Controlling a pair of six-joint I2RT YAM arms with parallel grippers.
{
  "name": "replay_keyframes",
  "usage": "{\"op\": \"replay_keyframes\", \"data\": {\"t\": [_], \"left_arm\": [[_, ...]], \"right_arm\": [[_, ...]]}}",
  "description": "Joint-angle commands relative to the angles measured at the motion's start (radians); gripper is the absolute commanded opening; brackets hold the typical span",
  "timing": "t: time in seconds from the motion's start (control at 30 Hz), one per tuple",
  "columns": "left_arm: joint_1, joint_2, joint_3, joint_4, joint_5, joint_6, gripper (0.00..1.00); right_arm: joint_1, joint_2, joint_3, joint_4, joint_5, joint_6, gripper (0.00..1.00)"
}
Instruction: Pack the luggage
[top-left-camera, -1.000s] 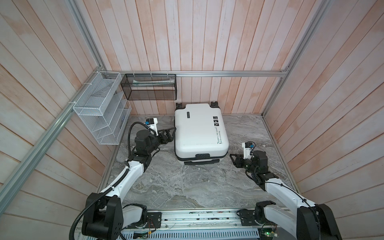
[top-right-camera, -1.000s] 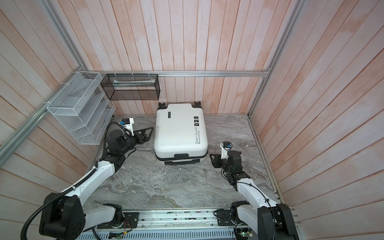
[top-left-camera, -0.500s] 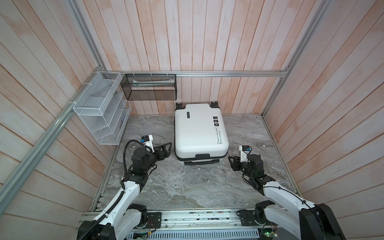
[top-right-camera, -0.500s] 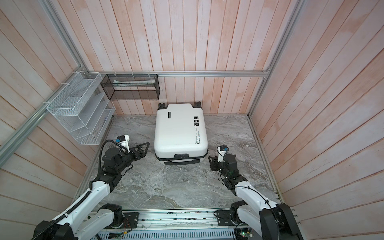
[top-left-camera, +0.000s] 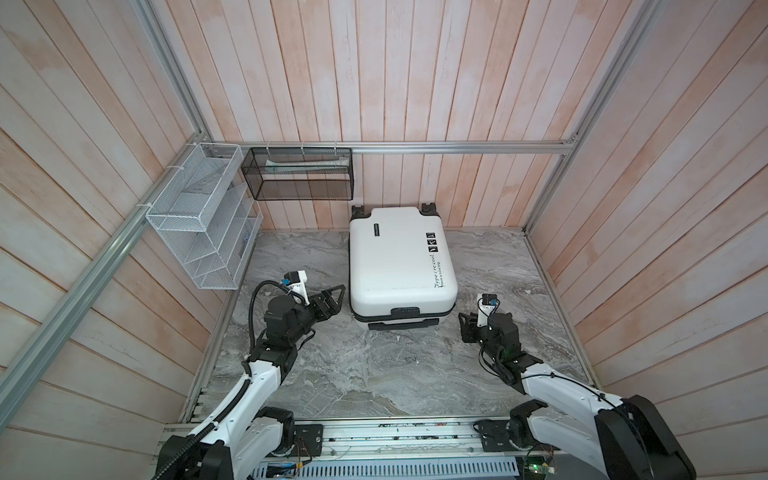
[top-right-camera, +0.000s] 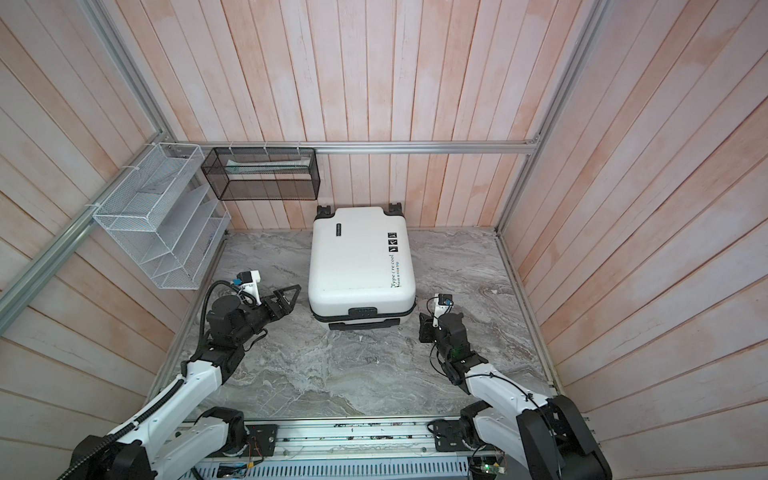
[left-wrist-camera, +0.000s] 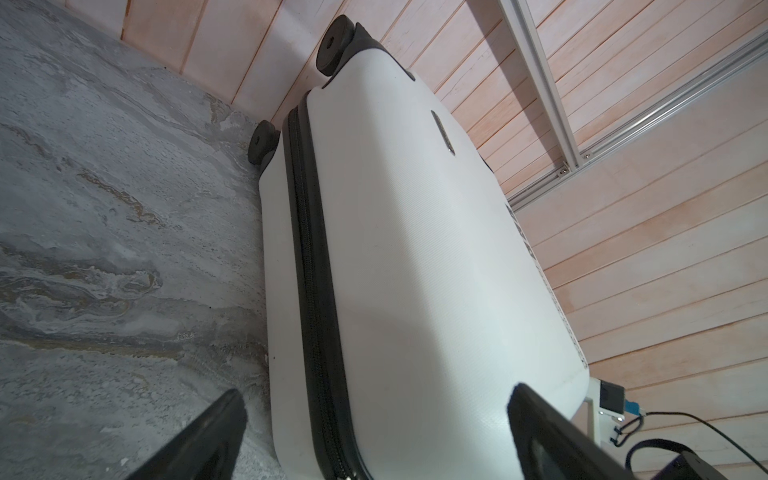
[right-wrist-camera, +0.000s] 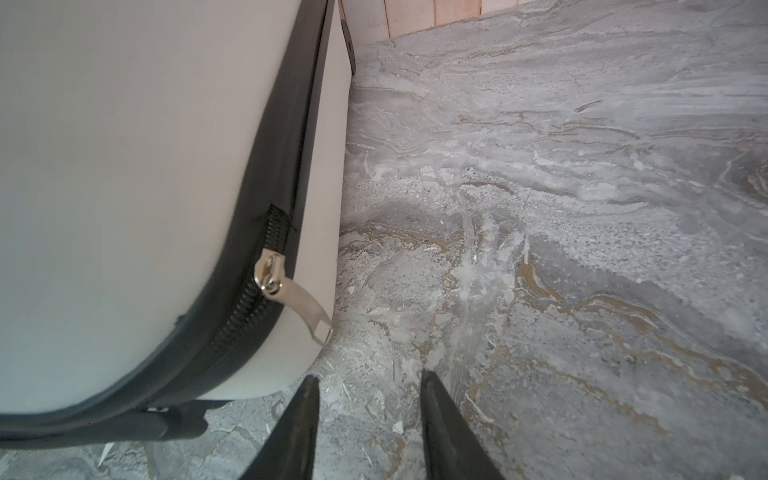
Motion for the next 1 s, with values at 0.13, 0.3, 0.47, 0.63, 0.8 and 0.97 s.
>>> {"op": "replay_keyframes", "data": {"t": [0.13,0.3,0.47,0.63,0.8,0.97], "left_arm": [[-0.002,0.022,0.007,0.033,0.032,0.01,1.0],[-0.002,0.024,0.022,0.031,0.031,0.012,1.0],[-0.003,0.037,0.062,0.018,0.04,0.026,1.0],[-0.003,0.045,0.084,0.019,0.03,0.035,1.0],[-0.002,0.074,0.123,0.007,0.035,0.057,1.0],[-0.002,0.118,0.158,0.006,0.046,0.071,1.0]], "right_arm": [[0.029,0.019,0.02,0.012,0.018,-0.019,0.4],[0.035,-0.024,0.039,-0.049,0.087,0.015,0.39],[-0.005,-0.046,0.119,-0.117,0.163,0.028,0.38],[-0.097,0.02,0.223,-0.128,0.148,0.076,0.37],[-0.155,0.135,0.353,-0.112,0.008,0.048,0.37],[-0.157,0.257,0.484,-0.158,-0.11,-0.004,0.38]]}}
